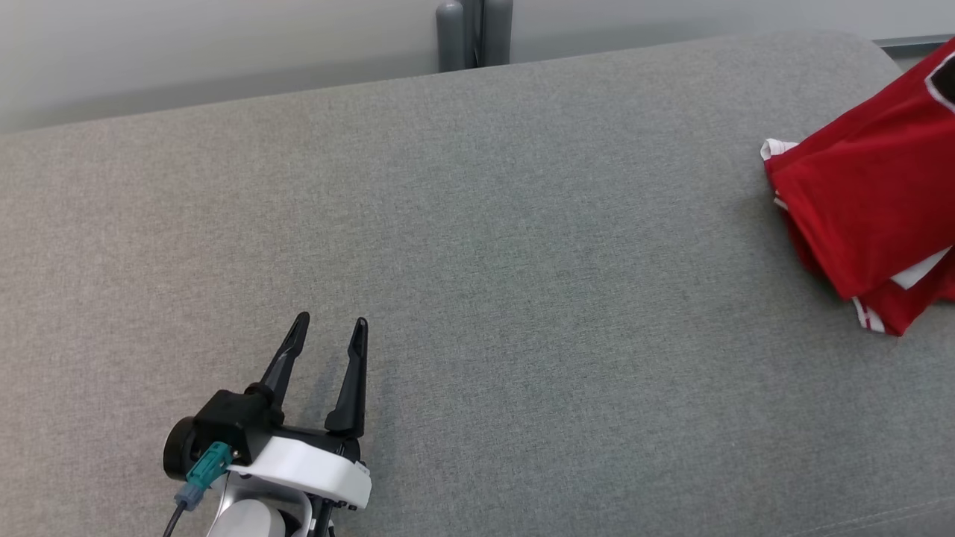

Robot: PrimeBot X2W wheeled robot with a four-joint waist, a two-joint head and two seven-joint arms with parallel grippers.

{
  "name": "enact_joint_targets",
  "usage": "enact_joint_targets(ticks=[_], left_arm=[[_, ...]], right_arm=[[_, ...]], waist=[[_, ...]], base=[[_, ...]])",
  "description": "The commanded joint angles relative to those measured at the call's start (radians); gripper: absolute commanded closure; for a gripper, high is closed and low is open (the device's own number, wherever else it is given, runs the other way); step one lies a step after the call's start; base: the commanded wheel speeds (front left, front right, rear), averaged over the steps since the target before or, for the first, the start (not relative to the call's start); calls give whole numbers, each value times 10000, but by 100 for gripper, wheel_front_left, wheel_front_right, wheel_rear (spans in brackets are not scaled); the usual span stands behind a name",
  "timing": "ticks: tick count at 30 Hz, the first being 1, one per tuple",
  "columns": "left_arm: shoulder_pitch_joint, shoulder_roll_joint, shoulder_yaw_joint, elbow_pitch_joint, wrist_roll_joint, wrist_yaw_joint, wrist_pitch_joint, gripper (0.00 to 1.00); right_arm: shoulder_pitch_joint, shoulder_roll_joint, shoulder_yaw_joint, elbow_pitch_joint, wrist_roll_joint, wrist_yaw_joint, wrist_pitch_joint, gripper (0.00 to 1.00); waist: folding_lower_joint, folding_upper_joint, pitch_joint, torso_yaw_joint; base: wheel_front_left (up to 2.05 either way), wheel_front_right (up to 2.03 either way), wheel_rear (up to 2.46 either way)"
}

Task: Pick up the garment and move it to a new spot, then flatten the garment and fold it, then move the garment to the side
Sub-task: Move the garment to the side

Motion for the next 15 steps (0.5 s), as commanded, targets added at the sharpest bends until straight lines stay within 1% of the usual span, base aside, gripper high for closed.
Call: enact_joint_targets(ticks=[1,4,15], left_arm=[[-189,36,52,-43,111,-44,-46,0],[-271,38,65,-44,170,-92,-46,0],[-706,153,43,-25,439,-197,-46,0]], right_arm=[[-198,43,-354,296,-175,2,-295,100],[-295,153,-777,776,-375,2,-534,100],[-743,-155,-2405,3139,-1578,2,-1472,100]], waist=[[0,-1,112,41],[0,-1,290,79],[0,-1,1191,435]], base=[[0,0,0],[0,0,0],[0,0,0]])
